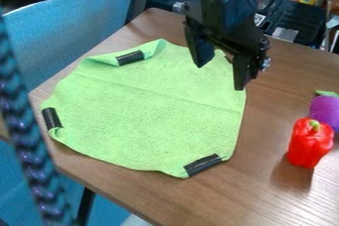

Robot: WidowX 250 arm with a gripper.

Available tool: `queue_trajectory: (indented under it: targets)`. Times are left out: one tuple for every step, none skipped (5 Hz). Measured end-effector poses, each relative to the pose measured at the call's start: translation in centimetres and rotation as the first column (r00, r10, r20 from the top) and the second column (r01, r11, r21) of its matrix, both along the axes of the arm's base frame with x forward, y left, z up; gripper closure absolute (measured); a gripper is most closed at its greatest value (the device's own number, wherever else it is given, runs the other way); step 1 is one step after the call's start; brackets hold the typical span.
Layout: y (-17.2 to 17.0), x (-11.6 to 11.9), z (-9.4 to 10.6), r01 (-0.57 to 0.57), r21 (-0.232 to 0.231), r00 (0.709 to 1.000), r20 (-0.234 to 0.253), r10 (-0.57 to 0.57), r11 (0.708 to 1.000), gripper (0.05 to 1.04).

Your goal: Fold the cloth from bottom right to top left

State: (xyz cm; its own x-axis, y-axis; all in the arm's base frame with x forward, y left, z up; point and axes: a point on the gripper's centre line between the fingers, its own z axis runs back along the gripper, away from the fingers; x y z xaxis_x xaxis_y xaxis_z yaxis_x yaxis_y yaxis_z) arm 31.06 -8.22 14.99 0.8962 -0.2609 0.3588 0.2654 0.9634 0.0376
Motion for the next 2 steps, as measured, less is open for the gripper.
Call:
queue_trajectory:
  targets:
    - [0.0,-0.1,-0.9,0.0,0.008,1.0,-0.027,0.0,1.0,0.083]
    - [0.6,-0.9,-2.4,0.024,0.042,0.998,-0.051,-0.022,0.999,0.083]
